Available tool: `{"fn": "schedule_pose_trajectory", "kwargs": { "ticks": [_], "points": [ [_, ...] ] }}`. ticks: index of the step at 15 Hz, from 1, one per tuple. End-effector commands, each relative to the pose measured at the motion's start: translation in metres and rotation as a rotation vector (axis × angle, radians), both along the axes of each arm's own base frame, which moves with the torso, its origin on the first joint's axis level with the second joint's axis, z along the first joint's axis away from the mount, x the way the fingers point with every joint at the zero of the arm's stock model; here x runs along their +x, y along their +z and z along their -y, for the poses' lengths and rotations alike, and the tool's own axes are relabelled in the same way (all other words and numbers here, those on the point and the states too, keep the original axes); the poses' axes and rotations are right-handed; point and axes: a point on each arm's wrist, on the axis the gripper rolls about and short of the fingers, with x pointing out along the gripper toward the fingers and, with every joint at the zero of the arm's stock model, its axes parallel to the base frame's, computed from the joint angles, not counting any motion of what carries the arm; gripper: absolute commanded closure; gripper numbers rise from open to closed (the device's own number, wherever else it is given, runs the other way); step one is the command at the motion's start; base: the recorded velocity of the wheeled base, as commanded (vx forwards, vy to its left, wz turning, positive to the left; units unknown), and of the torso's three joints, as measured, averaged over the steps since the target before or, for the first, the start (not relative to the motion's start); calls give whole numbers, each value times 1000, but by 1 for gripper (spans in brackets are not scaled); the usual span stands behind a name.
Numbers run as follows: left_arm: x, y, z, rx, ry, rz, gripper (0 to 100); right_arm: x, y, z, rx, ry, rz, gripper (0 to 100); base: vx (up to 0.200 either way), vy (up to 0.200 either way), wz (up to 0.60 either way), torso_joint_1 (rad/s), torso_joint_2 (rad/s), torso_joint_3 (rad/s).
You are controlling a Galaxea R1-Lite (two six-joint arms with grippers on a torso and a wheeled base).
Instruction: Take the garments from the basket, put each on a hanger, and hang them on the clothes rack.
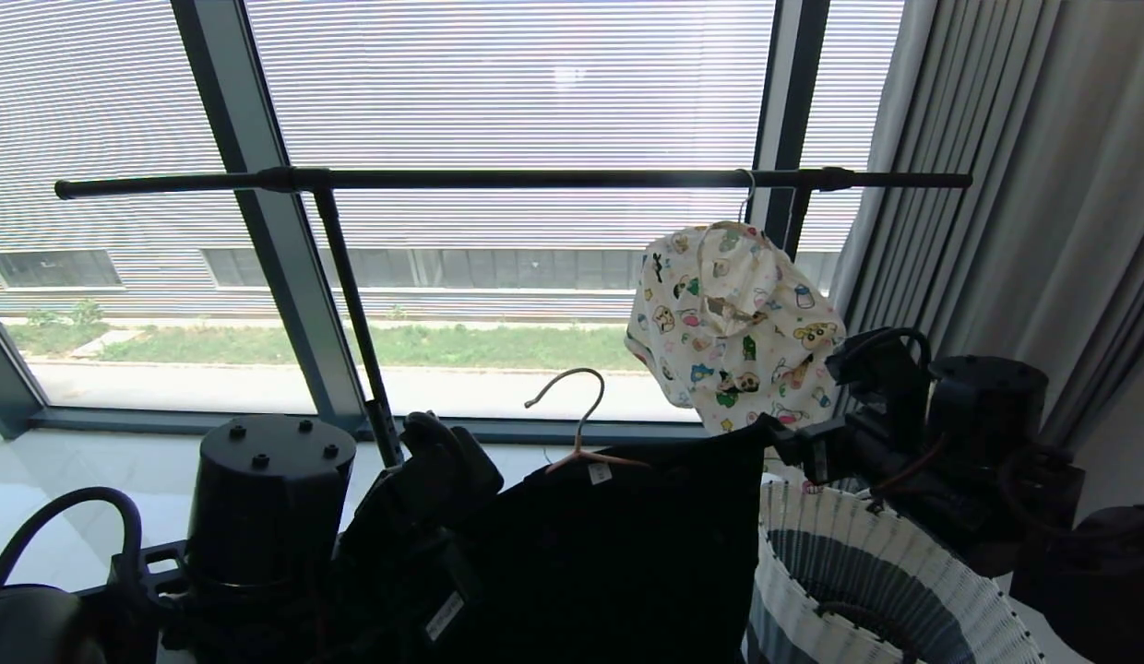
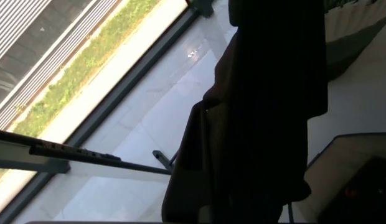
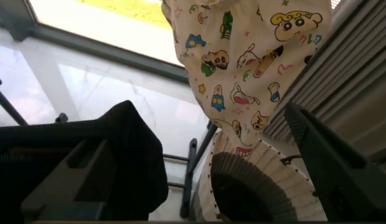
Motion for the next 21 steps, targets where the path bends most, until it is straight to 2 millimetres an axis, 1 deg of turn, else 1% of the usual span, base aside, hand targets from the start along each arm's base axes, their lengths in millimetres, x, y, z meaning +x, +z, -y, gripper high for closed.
{"fn": "schedule_pose_trajectory", "kwargs": {
  "ticks": [1,2,3,5,7,10,12,13,17,19,21],
  "points": [
    [4,-5,3,13,2,-15,100,-22,29,14,0,68,11,0,0,0,0,0,0,0],
    [3,-4,3,5,-1,-15,100,-29,32,19,-10,115,-21,0,0,0,0,0,0,0],
    [3,-1,4,-22,1,-15,100,-30,32,22,-17,128,-44,0,0,0,0,0,0,0],
    [4,4,8,-82,-13,9,100,-24,31,31,-68,144,-51,0,0,0,0,0,0,0],
    [4,6,9,-100,-30,20,100,-20,32,42,-137,219,-61,0,0,0,0,0,0,0],
    [1,6,13,-104,-62,14,100,-22,46,41,-167,333,-73,0,0,0,0,0,0,0],
    [-2,4,17,-101,-89,4,100,-23,51,41,-221,396,-44,0,0,0,0,0,0,0],
    [-3,4,19,-100,-98,3,100,-27,53,42,-247,426,-30,0,0,0,0,0,0,0],
    [-3,0,24,-89,-116,-11,100,-59,60,52,-306,625,-80,0,0,0,0,0,0,0],
    [-13,0,34,-95,-177,-16,100,-69,59,50,-317,733,-93,0,0,0,0,0,0,0],
    [-28,0,48,-100,-273,-24,100,-74,55,42,-350,827,-90,0,0,0,0,0,0,0]
  ]
}}
